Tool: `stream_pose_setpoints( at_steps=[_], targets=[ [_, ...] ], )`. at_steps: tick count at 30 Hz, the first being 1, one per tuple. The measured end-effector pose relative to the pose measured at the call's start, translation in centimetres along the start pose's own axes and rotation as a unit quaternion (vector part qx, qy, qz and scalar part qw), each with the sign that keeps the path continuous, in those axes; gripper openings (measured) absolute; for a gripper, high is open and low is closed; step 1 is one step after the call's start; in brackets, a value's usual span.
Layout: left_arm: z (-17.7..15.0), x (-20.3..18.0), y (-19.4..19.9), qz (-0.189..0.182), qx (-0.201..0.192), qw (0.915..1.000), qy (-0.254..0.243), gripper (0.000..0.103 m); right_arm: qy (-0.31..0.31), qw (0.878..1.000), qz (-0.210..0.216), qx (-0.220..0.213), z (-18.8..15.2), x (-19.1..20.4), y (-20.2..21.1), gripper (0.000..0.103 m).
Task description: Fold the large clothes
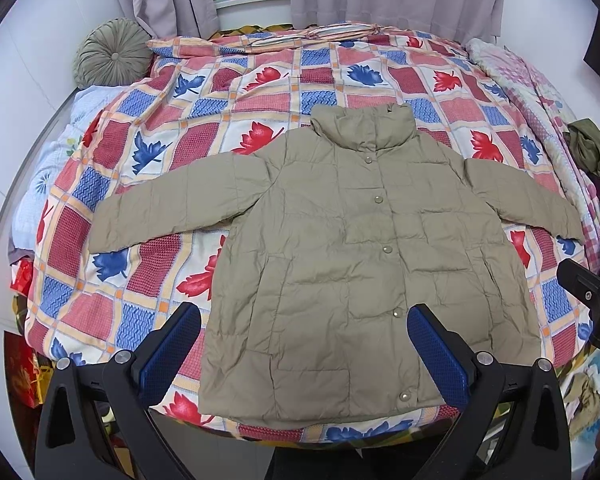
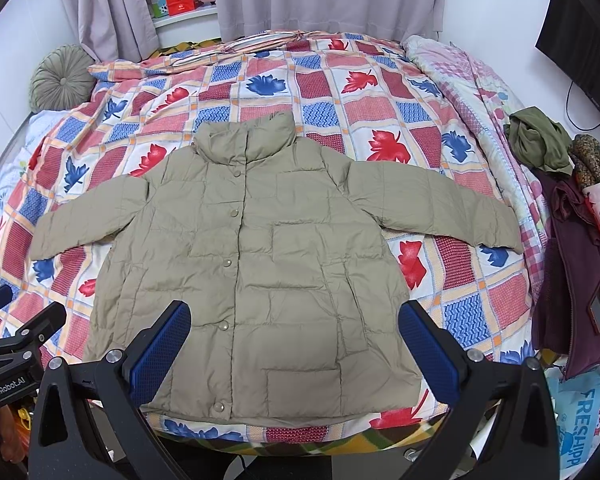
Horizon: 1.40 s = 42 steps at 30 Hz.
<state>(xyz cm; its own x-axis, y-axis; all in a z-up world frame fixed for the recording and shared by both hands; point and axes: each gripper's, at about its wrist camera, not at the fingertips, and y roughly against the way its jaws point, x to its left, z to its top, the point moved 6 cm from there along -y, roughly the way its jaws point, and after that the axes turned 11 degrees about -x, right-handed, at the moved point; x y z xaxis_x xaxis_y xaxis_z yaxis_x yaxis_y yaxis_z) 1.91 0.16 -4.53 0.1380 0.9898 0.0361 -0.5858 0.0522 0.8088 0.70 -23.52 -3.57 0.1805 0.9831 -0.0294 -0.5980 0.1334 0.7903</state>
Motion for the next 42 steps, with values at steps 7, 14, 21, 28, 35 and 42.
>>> stream_pose_setpoints(
  at_steps=[7,14,21,28,35,42],
  targets=[
    [-0.01,0.04,-0.04,0.0,0.0,1.0,0.0,0.103,0.0,1.0,0.0,0.0,-0.03,0.06,-0.04,0.103],
    [-0.02,0.06,-0.06,-0.001,0.0,1.0,-0.001,0.103,0.0,1.0,0.0,0.001,-0.05,0.11,-0.08,0.103],
    [-0.05,0.12,0.03,-0.001,0.001,1.0,0.0,0.103,0.0,1.0,0.0,0.001,-0.06,0.18,-0.1,0.103],
    [0.0,0.04,-0.08,-0.001,0.001,1.0,0.0,0.103,0.0,1.0,0.0,0.001,-0.06,0.18,-0.14,0.103],
    [0.01,0.05,-0.09,-0.001,0.001,1.0,0.0,0.103,0.0,1.0,0.0,0.001,-0.05,0.22,-0.17,0.103],
    [0.01,0.06,-0.08,-0.001,0.001,1.0,0.0,0.103,0.001,1.0,0.0,0.002,-0.06,0.31,-0.18,0.103]
  ],
)
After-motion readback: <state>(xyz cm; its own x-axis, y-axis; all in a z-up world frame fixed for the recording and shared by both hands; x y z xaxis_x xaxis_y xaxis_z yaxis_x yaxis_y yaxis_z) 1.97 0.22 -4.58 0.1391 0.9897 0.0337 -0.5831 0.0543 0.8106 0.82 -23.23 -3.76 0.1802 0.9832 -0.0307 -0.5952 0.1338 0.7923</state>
